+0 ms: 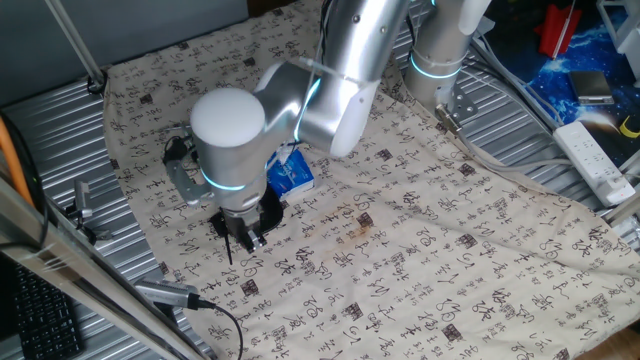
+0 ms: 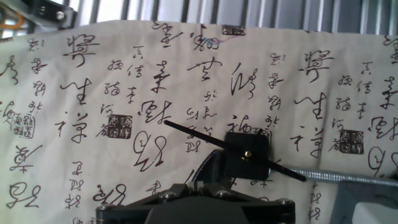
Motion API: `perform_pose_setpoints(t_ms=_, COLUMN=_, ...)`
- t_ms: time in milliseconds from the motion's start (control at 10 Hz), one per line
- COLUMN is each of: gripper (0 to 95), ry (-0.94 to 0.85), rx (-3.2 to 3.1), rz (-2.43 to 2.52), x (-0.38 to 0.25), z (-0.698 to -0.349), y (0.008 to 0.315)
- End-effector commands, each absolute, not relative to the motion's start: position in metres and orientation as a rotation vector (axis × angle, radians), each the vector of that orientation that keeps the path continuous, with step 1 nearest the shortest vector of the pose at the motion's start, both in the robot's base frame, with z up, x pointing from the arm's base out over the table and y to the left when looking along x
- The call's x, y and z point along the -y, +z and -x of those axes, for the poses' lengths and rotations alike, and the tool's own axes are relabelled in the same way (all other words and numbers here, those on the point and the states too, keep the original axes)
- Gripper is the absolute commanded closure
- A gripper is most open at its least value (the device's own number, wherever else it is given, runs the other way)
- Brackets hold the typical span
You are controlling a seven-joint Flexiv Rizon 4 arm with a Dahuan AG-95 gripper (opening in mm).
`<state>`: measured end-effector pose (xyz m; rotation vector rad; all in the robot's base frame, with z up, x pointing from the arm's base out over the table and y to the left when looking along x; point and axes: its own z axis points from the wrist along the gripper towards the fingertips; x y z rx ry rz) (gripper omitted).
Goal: Turn the hands of a clock
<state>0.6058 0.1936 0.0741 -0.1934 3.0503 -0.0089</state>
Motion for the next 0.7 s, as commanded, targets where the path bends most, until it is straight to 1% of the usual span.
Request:
perform_pose_setpoints(t_ms=100, gripper=95.0, ry=-0.009, rx=-3.049, rz=0.197, x=-0.193, z=-0.606, y=0.072)
perform_pose_setpoints(t_ms=700, gripper=95.0, ry=-0.012, rx=-3.042, rz=0.2, x=-0.195, z=-0.615, y=0.055)
